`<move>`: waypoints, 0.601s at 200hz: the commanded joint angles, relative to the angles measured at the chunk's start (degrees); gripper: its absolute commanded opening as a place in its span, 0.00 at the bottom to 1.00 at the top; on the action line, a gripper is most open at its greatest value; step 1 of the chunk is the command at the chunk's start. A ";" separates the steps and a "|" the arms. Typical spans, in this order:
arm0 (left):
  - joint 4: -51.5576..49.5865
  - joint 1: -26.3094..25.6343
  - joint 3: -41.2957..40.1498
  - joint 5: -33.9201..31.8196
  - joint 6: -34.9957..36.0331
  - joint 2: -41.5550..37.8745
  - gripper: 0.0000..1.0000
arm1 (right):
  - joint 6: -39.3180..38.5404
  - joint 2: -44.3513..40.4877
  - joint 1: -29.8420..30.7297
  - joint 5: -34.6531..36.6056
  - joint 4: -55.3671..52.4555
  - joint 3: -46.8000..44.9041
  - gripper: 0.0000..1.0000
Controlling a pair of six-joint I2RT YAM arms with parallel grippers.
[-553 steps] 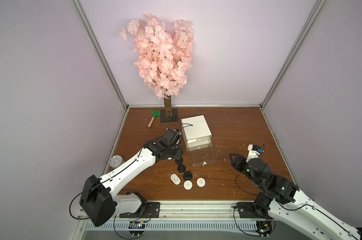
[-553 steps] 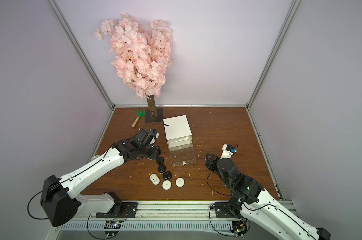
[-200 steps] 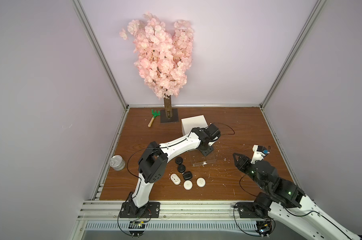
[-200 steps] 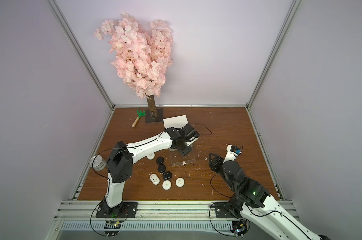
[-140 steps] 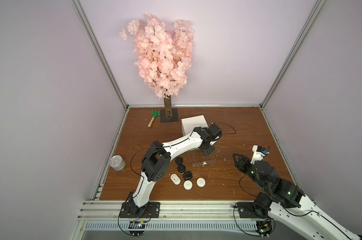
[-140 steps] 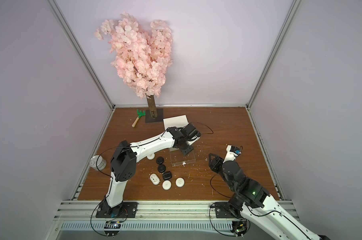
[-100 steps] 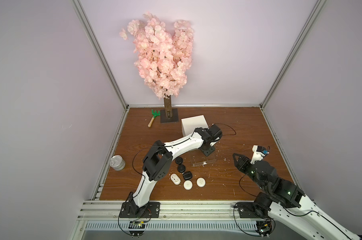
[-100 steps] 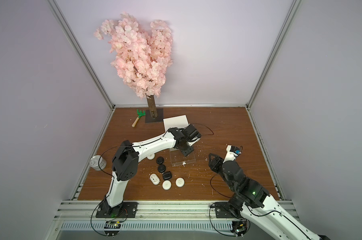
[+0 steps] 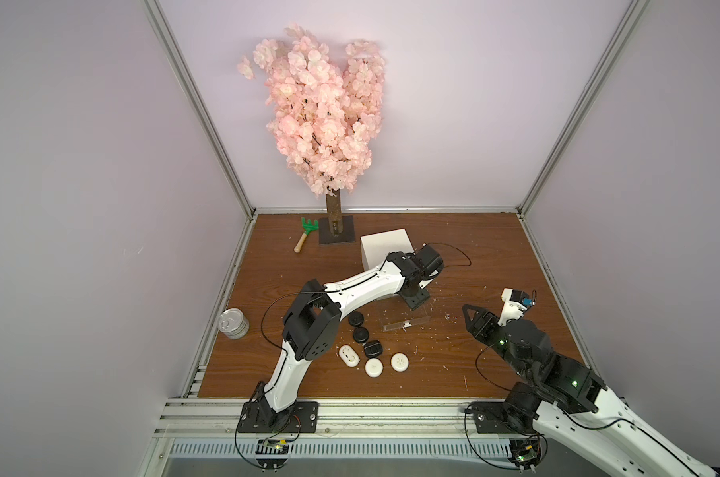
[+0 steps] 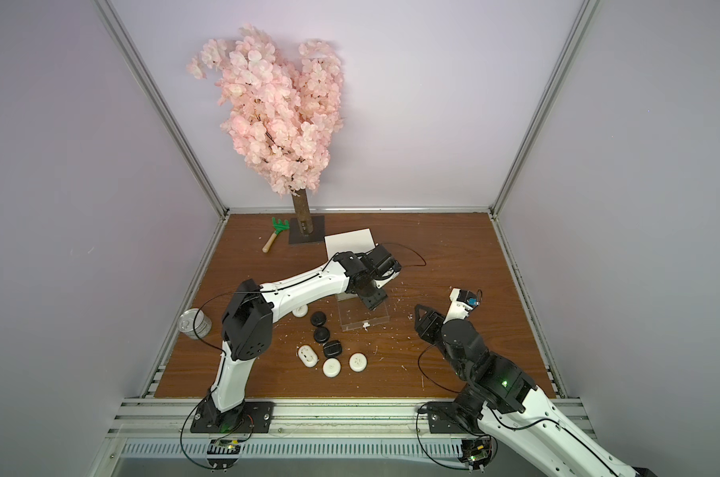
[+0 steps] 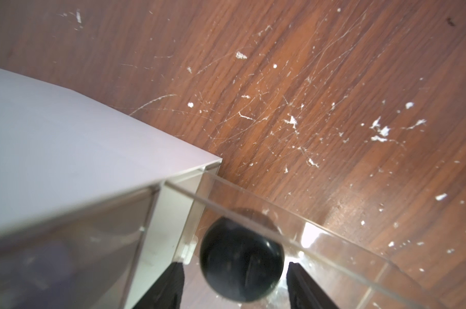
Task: Put the bluetooth earphones in the drawer according to color
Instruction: Place the bluetooth earphone in the drawer.
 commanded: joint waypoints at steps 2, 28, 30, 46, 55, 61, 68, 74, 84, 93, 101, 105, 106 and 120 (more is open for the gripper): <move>-1.44 -0.99 -0.82 -1.41 -1.28 -9.36 0.66 | -1.44 0.73 -0.33 0.78 0.25 2.63 0.55; -1.46 -0.99 -7.55 -4.61 -3.77 -20.06 0.66 | -1.50 0.95 -0.33 1.07 -0.01 3.25 0.55; -1.46 -0.99 -8.03 -4.89 -3.95 -20.91 0.66 | -1.50 0.98 -0.33 1.11 0.02 3.27 0.55; -2.08 -0.91 -13.29 -6.96 -6.04 -27.20 0.69 | -1.33 1.39 -0.33 1.12 0.06 3.37 0.55; -2.88 -0.53 -16.07 -7.64 -7.56 -29.99 0.70 | -1.23 1.72 -0.33 1.15 0.22 3.31 0.55; -2.96 -0.11 -19.13 -7.86 -8.66 -31.59 0.70 | -1.15 1.92 -0.33 1.15 0.36 3.25 0.55; -2.84 0.44 -21.92 -7.94 -9.82 -33.75 0.71 | -1.14 2.18 -0.33 0.92 0.59 3.28 0.55; -2.80 1.30 -24.34 -7.81 -10.60 -35.13 0.71 | -1.21 2.54 -0.37 0.82 0.84 3.28 0.55; -2.79 2.80 -27.96 -7.73 -11.74 -36.85 0.71 | -1.40 3.17 -0.41 0.49 1.03 3.48 0.55; -2.65 3.51 -31.07 -9.12 -13.02 -37.90 0.71 | -1.49 3.75 -0.37 0.22 1.09 3.69 0.56; -2.65 4.23 -33.20 -9.42 -13.63 -38.44 0.71 | -1.50 4.04 -0.42 0.01 1.13 3.72 0.56; -2.57 4.70 -34.09 -9.19 -13.95 -38.55 0.71 | -1.50 4.06 -0.34 -0.14 1.16 3.72 0.56; -2.59 4.75 -34.33 -9.20 -14.08 -38.60 0.71 | -1.50 4.10 -0.38 -0.11 1.19 3.72 0.56; -2.52 5.85 -36.41 -8.22 -15.01 -38.41 0.71 | -1.34 3.91 -0.40 -0.21 1.46 3.30 0.56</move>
